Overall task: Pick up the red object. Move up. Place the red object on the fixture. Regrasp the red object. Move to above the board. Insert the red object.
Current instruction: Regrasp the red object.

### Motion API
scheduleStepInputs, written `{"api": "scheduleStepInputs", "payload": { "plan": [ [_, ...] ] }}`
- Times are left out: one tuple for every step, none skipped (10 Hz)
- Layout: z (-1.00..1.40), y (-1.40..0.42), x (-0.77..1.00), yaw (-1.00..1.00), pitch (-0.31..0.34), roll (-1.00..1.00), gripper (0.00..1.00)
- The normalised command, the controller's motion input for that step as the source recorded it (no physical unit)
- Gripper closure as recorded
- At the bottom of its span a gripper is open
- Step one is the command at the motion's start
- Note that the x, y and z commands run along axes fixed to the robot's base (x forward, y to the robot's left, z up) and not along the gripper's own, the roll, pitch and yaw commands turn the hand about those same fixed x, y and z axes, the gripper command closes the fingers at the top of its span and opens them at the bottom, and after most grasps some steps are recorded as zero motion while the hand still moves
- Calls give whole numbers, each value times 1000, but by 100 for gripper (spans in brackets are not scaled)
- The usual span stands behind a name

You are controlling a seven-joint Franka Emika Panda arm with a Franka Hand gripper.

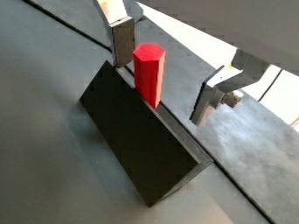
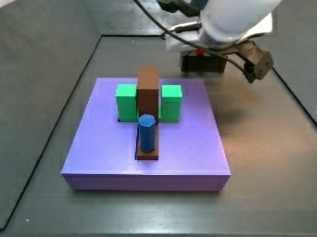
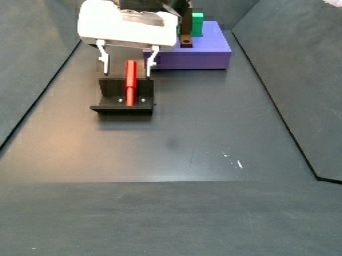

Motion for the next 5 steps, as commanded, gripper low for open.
{"api": "scheduleStepInputs", "payload": {
  "plan": [
    [0, 0, 0, -29, 40, 206, 0],
    [0, 0, 0, 0, 0, 6, 0],
    [0, 0, 0, 0, 0, 37, 0],
    [0, 0, 0, 0, 0, -23, 0],
    [-209, 0, 0, -57, 0, 0, 0]
  ]
}}
